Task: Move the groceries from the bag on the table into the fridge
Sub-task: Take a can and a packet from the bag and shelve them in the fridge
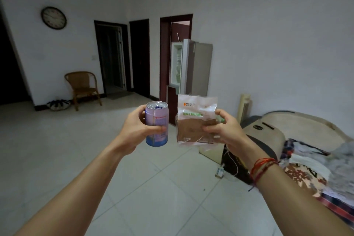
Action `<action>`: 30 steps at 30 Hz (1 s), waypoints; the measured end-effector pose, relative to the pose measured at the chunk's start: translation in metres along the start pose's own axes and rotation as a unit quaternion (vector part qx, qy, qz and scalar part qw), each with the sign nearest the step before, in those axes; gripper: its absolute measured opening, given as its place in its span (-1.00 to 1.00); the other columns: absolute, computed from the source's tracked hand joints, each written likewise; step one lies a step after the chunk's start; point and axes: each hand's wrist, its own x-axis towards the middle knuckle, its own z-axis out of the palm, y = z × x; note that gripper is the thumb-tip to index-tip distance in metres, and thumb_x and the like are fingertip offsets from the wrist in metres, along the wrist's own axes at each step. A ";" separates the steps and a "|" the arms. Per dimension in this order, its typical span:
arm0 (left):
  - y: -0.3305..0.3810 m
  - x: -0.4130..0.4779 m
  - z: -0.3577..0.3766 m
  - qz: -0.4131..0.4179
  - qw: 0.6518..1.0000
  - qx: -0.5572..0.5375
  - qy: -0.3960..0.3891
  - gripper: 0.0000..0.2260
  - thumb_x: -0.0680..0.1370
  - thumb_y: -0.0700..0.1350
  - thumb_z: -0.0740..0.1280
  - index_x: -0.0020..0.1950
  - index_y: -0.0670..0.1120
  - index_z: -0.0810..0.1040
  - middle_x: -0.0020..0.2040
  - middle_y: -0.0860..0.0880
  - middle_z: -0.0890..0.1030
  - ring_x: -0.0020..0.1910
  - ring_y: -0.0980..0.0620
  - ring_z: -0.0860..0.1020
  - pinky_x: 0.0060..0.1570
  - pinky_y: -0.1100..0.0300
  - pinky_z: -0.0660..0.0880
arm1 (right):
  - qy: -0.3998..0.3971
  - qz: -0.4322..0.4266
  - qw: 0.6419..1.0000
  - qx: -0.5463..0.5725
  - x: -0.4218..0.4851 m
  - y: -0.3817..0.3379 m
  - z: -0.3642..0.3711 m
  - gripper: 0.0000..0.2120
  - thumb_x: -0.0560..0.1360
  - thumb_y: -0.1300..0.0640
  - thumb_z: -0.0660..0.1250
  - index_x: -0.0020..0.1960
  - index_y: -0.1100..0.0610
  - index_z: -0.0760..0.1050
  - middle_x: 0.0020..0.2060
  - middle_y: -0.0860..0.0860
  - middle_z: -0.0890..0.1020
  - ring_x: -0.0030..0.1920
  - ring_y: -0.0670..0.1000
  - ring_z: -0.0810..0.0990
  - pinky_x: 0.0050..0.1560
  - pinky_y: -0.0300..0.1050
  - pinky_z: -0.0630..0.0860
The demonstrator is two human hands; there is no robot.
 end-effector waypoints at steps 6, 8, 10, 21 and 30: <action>-0.019 0.013 -0.037 -0.002 1.000 0.007 0.000 -0.50 0.30 -0.37 0.57 0.12 0.02 0.54 0.01 -0.02 0.67 -0.03 0.06 0.66 -0.23 0.26 0.59 | -0.010 -0.006 1.000 0.001 0.024 0.003 0.038 -0.51 0.36 0.40 0.52 0.19 0.03 0.56 0.08 0.21 0.70 -0.10 0.20 0.65 0.12 0.41 0.54; -0.025 0.019 -0.048 -0.004 1.000 0.013 0.001 -0.49 0.30 -0.35 0.57 0.14 0.03 0.53 0.02 -0.01 0.67 0.00 0.03 0.65 -0.21 0.24 0.60 | -0.013 -0.005 1.000 0.003 0.033 0.006 0.049 -0.50 0.36 0.39 0.52 0.21 0.03 0.55 0.09 0.22 0.69 -0.08 0.22 0.66 0.13 0.40 0.54; -0.032 0.027 -0.057 -0.008 1.000 0.014 0.004 -0.48 0.31 -0.34 0.57 0.16 0.03 0.53 0.03 -0.01 0.66 0.02 0.01 0.65 -0.19 0.22 0.61 | -0.014 -0.003 1.000 -0.002 0.043 0.010 0.058 -0.49 0.35 0.38 0.53 0.21 0.01 0.55 0.09 0.19 0.70 -0.02 0.25 0.70 0.12 0.41 0.56; -0.098 0.112 -0.078 -0.031 0.999 0.024 0.033 -0.48 0.30 -0.31 0.58 0.18 -0.01 0.53 0.03 0.01 0.67 0.02 0.03 0.64 -0.12 0.17 0.62 | -0.027 0.003 0.999 0.025 0.149 0.037 0.087 -0.51 0.39 0.39 0.52 0.18 -0.03 0.52 0.04 0.06 0.70 -0.10 0.09 0.71 0.00 0.08 0.65; -0.161 0.261 -0.078 -0.041 0.997 0.033 0.060 -0.49 0.30 -0.33 0.58 0.13 0.04 0.53 0.02 0.05 0.66 -0.02 0.14 0.64 -0.21 0.28 0.59 | -0.042 0.011 0.998 0.047 0.324 0.056 0.101 -0.54 0.37 0.42 0.53 0.10 -0.03 0.55 0.01 0.04 0.71 -0.17 0.04 0.72 -0.25 -0.09 0.61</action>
